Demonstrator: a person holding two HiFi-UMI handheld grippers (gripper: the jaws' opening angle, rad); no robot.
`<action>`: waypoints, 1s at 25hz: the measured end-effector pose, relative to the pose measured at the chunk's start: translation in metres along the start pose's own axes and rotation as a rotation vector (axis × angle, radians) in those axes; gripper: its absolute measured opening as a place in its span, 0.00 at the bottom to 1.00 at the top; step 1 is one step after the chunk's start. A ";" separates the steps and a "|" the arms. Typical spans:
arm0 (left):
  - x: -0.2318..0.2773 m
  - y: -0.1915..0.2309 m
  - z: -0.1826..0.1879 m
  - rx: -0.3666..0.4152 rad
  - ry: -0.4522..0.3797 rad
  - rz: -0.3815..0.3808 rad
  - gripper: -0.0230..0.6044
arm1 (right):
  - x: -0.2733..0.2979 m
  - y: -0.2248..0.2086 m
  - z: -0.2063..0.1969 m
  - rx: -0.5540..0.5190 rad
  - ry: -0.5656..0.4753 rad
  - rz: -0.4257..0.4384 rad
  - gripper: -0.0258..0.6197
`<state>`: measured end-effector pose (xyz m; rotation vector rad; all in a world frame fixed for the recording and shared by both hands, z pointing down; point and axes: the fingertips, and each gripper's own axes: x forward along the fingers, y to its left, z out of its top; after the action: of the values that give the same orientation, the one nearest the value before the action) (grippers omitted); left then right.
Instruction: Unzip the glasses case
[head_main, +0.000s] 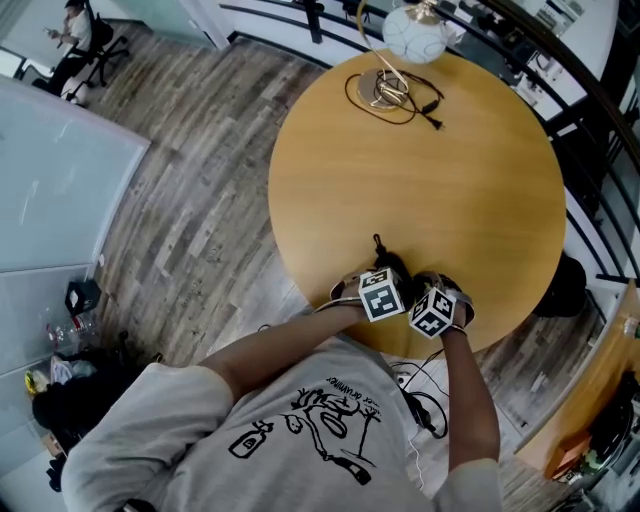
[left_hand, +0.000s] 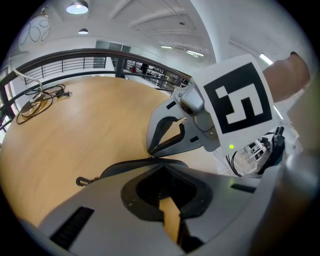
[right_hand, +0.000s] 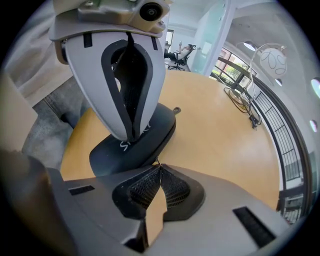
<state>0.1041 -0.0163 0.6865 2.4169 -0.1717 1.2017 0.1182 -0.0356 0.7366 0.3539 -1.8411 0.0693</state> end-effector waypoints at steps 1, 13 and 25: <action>0.000 0.000 0.000 -0.005 -0.004 -0.003 0.05 | 0.001 -0.002 0.003 -0.006 -0.001 0.001 0.07; 0.000 -0.001 0.002 -0.049 -0.040 -0.025 0.05 | 0.009 -0.022 0.028 -0.056 -0.021 0.011 0.07; 0.000 0.000 0.002 -0.071 -0.073 -0.040 0.05 | 0.019 -0.036 0.051 -0.120 -0.016 0.043 0.07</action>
<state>0.1062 -0.0171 0.6853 2.3924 -0.1841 1.0727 0.0759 -0.0849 0.7346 0.2312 -1.8594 -0.0141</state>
